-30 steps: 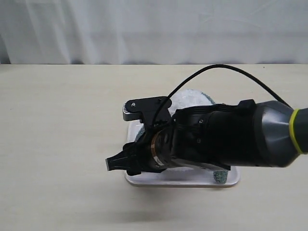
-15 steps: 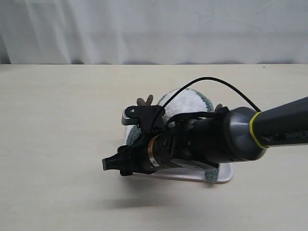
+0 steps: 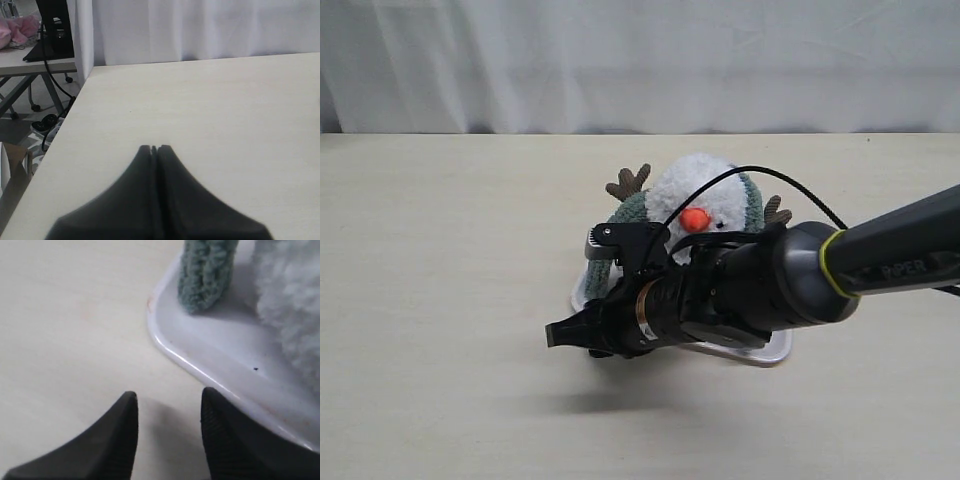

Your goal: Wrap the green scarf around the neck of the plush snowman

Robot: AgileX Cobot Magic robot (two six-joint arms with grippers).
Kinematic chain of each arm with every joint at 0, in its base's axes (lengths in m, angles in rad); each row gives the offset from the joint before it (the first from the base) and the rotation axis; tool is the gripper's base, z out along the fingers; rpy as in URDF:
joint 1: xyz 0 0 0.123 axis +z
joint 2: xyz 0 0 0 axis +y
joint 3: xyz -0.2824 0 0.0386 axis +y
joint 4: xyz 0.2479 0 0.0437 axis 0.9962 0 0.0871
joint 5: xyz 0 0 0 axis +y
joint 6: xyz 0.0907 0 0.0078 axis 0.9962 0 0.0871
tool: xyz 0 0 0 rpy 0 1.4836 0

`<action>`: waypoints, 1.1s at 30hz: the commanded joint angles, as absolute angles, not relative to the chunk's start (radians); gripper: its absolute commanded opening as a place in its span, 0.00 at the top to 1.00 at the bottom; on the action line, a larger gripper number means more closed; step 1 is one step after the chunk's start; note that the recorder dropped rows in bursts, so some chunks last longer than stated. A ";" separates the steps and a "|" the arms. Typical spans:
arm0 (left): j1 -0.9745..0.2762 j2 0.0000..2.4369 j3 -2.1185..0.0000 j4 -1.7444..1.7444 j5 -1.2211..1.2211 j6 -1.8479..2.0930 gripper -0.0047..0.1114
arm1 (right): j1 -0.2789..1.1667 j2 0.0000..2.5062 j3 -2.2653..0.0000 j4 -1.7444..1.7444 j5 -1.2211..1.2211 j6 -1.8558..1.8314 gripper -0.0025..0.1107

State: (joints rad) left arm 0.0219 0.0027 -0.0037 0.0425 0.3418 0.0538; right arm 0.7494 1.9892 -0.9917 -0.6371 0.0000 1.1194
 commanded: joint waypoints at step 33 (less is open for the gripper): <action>0.023 0.000 0.000 0.042 0.331 0.052 0.96 | 0.828 1.613 -1.276 -0.553 0.853 0.802 0.61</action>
